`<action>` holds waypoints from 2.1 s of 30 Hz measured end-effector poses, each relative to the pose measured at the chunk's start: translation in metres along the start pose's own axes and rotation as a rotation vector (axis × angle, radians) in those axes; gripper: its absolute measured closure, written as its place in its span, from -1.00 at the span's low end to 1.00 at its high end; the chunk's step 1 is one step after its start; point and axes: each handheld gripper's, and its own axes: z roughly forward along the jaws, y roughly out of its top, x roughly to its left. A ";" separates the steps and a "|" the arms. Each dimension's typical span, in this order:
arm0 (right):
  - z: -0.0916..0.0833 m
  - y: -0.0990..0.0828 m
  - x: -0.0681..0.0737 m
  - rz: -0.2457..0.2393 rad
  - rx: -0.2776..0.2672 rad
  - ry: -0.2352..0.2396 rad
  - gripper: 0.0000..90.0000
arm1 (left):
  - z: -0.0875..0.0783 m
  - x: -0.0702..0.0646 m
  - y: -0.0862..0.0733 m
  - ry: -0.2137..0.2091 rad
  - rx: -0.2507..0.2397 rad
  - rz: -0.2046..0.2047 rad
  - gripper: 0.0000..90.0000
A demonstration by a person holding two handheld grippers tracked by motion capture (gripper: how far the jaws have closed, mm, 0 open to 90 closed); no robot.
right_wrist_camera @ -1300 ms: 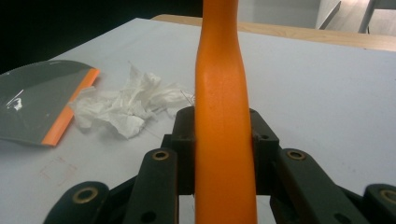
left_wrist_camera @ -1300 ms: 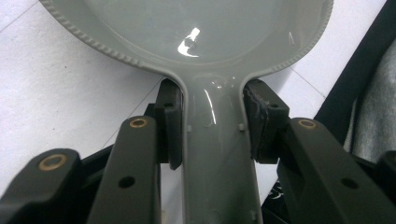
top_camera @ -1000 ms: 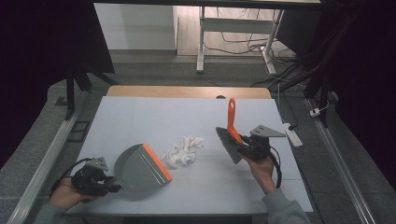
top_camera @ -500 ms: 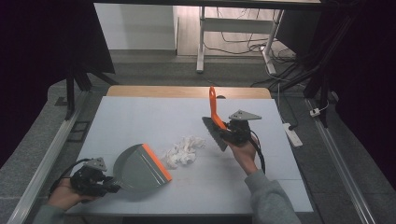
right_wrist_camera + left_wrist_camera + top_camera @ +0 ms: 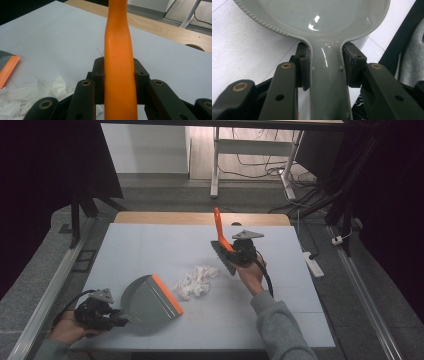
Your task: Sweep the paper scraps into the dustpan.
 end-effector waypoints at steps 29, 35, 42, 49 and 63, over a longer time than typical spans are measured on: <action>0.038 -0.007 0.012 -0.008 0.098 0.004 0.55 | 0.006 -0.002 0.007 -0.009 0.003 0.001 0.37; 0.046 -0.006 0.024 -0.023 0.118 0.030 0.55 | 0.006 -0.001 0.006 -0.005 -0.001 -0.001 0.37; 0.049 -0.006 0.034 -0.039 0.128 0.048 0.55 | 0.008 0.000 0.007 -0.012 -0.001 -0.003 0.37; 0.051 -0.006 0.042 -0.049 0.132 0.061 0.55 | 0.010 0.000 0.008 -0.020 -0.001 -0.010 0.37; 0.056 -0.006 0.076 -0.097 0.132 0.152 0.55 | 0.012 0.000 0.009 -0.029 -0.002 -0.015 0.37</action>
